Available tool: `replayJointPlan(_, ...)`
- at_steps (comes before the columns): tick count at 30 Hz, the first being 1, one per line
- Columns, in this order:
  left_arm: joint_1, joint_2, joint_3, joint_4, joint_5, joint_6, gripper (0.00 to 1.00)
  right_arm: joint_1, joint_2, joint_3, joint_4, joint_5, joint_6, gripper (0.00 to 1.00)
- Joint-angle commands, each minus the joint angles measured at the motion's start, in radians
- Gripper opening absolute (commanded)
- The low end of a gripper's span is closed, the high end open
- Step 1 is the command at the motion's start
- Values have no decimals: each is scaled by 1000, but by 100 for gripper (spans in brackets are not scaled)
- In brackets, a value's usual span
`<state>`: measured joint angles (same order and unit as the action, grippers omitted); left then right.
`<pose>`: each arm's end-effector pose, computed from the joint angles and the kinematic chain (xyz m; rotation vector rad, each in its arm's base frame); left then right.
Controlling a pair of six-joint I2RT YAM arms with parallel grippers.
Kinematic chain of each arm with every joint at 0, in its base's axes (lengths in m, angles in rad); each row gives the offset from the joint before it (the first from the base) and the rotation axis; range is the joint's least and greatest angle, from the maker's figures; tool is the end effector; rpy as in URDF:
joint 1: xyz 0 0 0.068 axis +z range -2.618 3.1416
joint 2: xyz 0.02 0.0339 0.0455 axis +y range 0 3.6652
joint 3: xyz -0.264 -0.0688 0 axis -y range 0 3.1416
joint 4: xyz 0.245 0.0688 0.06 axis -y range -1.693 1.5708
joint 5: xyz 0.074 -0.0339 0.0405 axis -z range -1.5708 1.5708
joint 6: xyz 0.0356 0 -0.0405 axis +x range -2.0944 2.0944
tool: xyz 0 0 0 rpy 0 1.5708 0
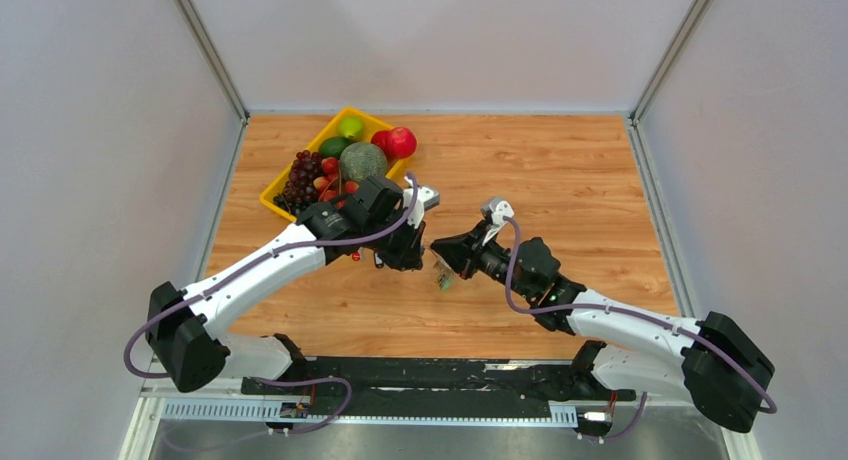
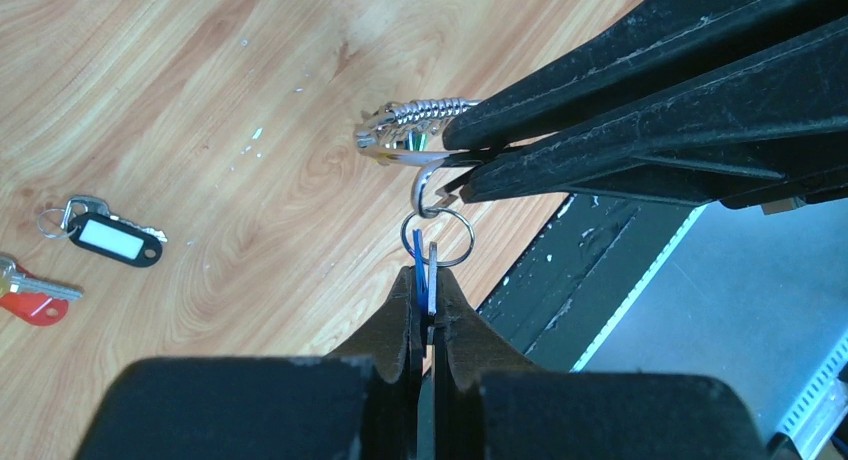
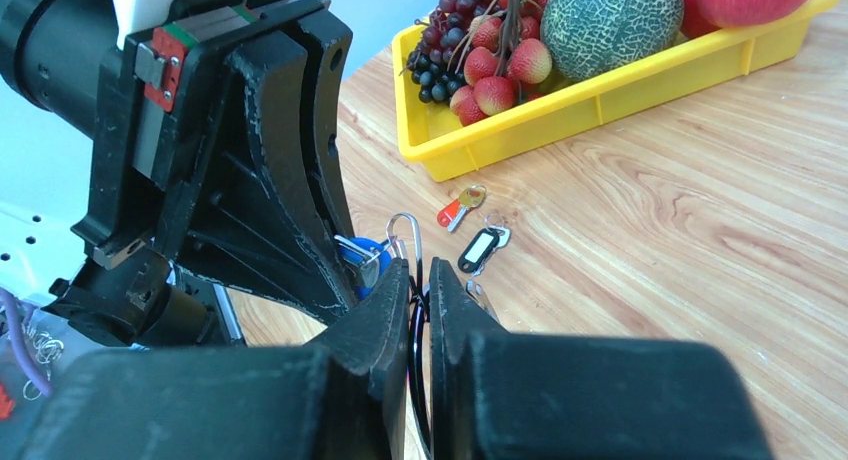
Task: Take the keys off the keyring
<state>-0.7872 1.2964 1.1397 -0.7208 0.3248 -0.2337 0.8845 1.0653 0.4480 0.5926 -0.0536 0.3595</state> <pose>0.1816 -0.1983 0.3058 0.8483 2.4301 -0.8208 0.1482 0.1839 0.2489 -0.4810 1.6200 0.9971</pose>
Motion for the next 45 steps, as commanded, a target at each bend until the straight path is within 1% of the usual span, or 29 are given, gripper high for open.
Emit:
replayJointPlan(1,-53,27,5,-128,-2,8,0,-43,3,50,143,91,33,0)
replayJointPlan(5,-88,88,1,-138,38,18,0,-49,1,60,143,83,38,0)
replayJointPlan(12,-105,19,25,-23,40,-25,0,-50,15,57,153,80,55,0)
replayJointPlan(13,-105,17,27,-24,33,-27,0,-50,14,55,156,81,57,0)
replayJointPlan(15,-101,13,22,-48,-47,-48,0,-49,3,52,147,100,62,0)
replayJointPlan(16,-80,4,12,-46,-86,-71,0,-49,-7,51,129,122,66,0)
replayJointPlan(17,-57,-8,-22,-15,-86,-85,0,-49,-19,49,107,158,73,0)
replayJointPlan(18,-3,-41,-50,17,-58,-117,0,-49,-35,43,89,196,78,0)
replayJointPlan(19,32,-60,-112,97,-39,-154,0,-52,-53,33,77,227,80,0)
replayJointPlan(20,93,-99,-142,140,-12,-171,0,-53,-69,24,66,247,79,0)
replayJointPlan(21,120,-114,-191,211,-12,-195,0,-54,-87,19,54,263,73,0)
replayJointPlan(22,160,-136,-208,240,-32,-204,0,-54,-100,14,43,272,64,0)
replayJointPlan(23,187,-142,-237,292,-72,-215,3,-54,-120,12,29,280,56,0)
replayJointPlan(24,196,-139,-249,316,-92,-216,4,-54,-133,10,14,287,50,0)
replayJointPlan(25,215,-122,-268,359,-138,-217,6,-54,-147,10,-2,294,42,0)
replayJointPlan(27,249,-70,-299,423,-187,-217,6,-54,-172,8,-31,301,27,0)
replayJointPlan(30,295,21,-321,494,-208,-217,2,-55,-209,14,-74,306,7,0)
replayJointPlan(32,317,86,-325,538,-229,-206,2,-56,-232,24,-106,311,-9,0)
replayJointPlan(33,324,125,-320,541,-262,-194,3,-56,-242,29,-123,314,-18,0)
replayJointPlan(35,333,172,-312,547,-298,-178,11,-56,-258,36,-152,324,-31,0)
replayJointPlan(36,336,185,-310,549,-304,-175,19,-56,-263,39,-168,330,-37,0)
replayJointPlan(37,339,198,-310,550,-314,-170,24,-58,-265,41,-183,332,-41,0)
replayJointPlan(38,339,200,-314,555,-315,-169,37,-62,-263,43,-197,332,-46,0)
replayJointPlan(39,339,191,-321,562,-309,-171,44,-68,-255,46,-209,327,-47,0)
replayJointPlan(40,339,181,-343,583,-301,-174,62,-75,-246,47,-218,310,-48,0)
replayJointPlan(41,339,153,-356,598,-279,-176,73,-85,-233,45,-218,289,-44,0)
replayJointPlan(42,339,136,-383,623,-267,-179,93,-100,-216,46,-220,261,-37,0)
replayJointPlan(44,340,78,-419,642,-238,-184,99,-136,-160,52,-217,182,-19,0)
replayJointPlan(45,339,38,-428,641,-230,-186,99,-165,-132,61,-214,134,-5,0)
